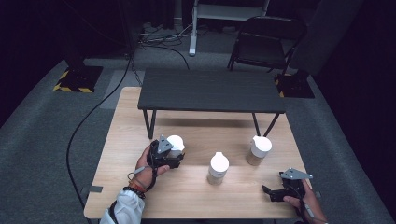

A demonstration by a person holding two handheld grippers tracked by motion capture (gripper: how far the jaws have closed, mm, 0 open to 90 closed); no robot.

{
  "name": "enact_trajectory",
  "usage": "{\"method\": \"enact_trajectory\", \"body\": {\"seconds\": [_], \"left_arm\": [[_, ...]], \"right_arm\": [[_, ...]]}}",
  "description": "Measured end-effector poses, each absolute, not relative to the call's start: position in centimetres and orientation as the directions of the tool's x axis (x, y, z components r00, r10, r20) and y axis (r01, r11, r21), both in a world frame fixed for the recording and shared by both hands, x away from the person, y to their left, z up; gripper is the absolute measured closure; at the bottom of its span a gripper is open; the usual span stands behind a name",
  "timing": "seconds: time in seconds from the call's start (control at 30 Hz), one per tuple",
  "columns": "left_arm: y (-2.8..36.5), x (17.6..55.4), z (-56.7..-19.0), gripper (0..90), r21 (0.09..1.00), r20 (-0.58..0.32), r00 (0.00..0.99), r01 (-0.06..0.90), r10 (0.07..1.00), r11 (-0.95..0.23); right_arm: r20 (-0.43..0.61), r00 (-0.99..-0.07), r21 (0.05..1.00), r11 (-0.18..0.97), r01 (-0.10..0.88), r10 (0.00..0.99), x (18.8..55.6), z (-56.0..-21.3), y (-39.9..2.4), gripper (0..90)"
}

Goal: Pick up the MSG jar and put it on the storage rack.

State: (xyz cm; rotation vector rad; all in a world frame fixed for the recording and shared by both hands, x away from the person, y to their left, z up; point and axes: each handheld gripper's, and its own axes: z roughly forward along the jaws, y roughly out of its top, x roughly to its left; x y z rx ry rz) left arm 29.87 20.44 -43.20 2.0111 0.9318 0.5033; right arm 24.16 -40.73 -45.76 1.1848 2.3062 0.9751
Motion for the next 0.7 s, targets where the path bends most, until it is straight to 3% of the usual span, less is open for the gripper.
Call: {"method": "enact_trajectory", "body": {"seconds": [0.7], "left_arm": [[21.3,27.4,-40.6,30.2,0.889,-0.040,0.616,0.381,0.786,-0.253]], "right_arm": [[-0.012,-0.580,0.721,0.408,0.559,0.815,24.2,-45.8,-40.8,0.0]]}}
